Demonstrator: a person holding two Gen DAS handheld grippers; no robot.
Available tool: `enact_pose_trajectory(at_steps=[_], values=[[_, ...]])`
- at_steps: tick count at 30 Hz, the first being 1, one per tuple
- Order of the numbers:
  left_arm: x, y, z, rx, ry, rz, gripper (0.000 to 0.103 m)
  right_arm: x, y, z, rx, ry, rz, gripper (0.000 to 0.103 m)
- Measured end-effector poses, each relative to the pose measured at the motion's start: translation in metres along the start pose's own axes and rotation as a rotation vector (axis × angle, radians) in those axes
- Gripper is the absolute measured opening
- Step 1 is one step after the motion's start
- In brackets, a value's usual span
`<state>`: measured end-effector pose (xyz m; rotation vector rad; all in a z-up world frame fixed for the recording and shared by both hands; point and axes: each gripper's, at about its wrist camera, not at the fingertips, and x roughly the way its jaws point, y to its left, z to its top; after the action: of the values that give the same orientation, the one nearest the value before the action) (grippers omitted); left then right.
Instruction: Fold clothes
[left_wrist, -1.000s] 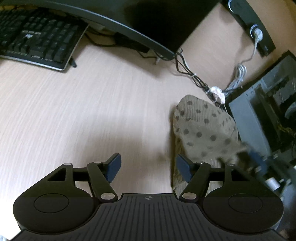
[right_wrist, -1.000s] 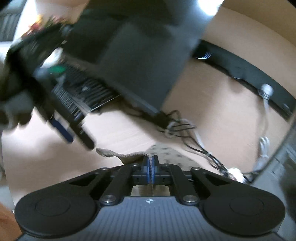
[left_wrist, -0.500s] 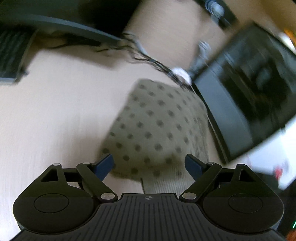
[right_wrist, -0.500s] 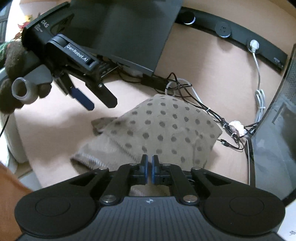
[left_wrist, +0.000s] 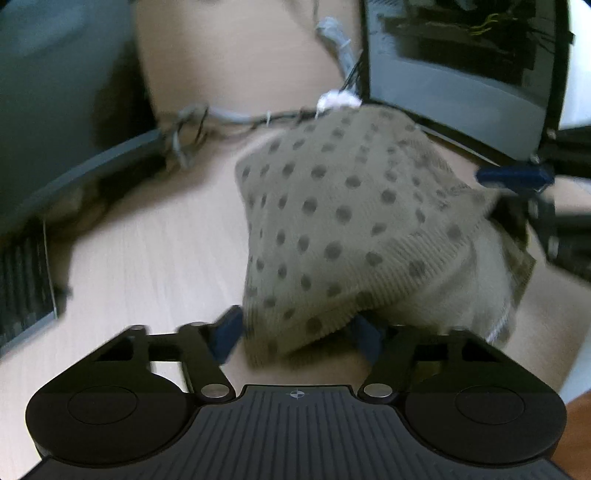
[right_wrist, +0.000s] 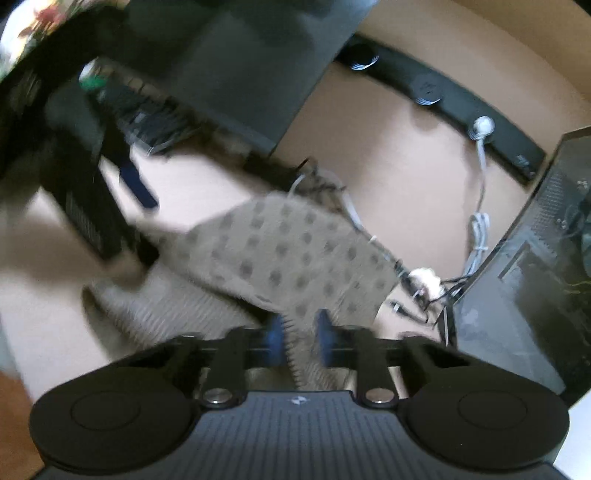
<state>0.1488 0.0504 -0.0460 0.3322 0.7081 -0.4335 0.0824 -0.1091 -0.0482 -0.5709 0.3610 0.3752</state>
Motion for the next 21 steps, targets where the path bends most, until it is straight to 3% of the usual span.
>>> enact_pose_trajectory(at_steps=[1, 2, 5, 7, 9, 11, 13, 15, 17, 19, 21], values=[[0.000, -0.006, 0.003, 0.033, -0.022, 0.015, 0.037, -0.002, -0.005, 0.003, 0.009, -0.013, -0.019, 0.010], [0.000, -0.012, 0.007, 0.065, -0.044, 0.030, 0.007, -0.004, -0.009, 0.006, 0.018, -0.026, -0.038, 0.008], [-0.019, -0.019, 0.020, 0.040, -0.122, -0.003, 0.004, -0.009, -0.030, 0.005, 0.074, -0.009, -0.072, 0.005], [-0.041, -0.023, 0.030, 0.031, -0.169, -0.085, 0.004, -0.012, -0.042, -0.003, 0.104, 0.034, -0.079, 0.005], [-0.048, -0.031, 0.034, 0.038, -0.163, -0.178, 0.004, -0.008, -0.044, -0.021, 0.124, 0.114, -0.073, 0.005], [-0.043, -0.038, 0.032, 0.037, -0.100, -0.278, 0.004, 0.001, -0.041, -0.042, 0.135, 0.195, -0.071, 0.005], [-0.038, -0.043, 0.031, 0.038, -0.049, -0.343, 0.009, 0.005, -0.038, -0.057, 0.158, 0.249, -0.065, 0.005], [-0.043, -0.031, 0.040, -0.020, -0.063, -0.413, 0.023, 0.001, -0.040, -0.061, 0.196, 0.253, -0.053, 0.005], [-0.045, -0.012, 0.055, -0.106, -0.094, -0.465, 0.065, -0.010, -0.046, -0.051, 0.255, 0.199, -0.053, 0.008], [-0.035, 0.009, 0.071, -0.194, -0.115, -0.465, 0.069, -0.020, -0.052, -0.040, 0.317, 0.138, -0.057, 0.018], [-0.019, 0.025, 0.088, -0.270, -0.118, -0.445, 0.068, -0.031, -0.058, -0.030, 0.378, 0.077, -0.060, 0.043]])
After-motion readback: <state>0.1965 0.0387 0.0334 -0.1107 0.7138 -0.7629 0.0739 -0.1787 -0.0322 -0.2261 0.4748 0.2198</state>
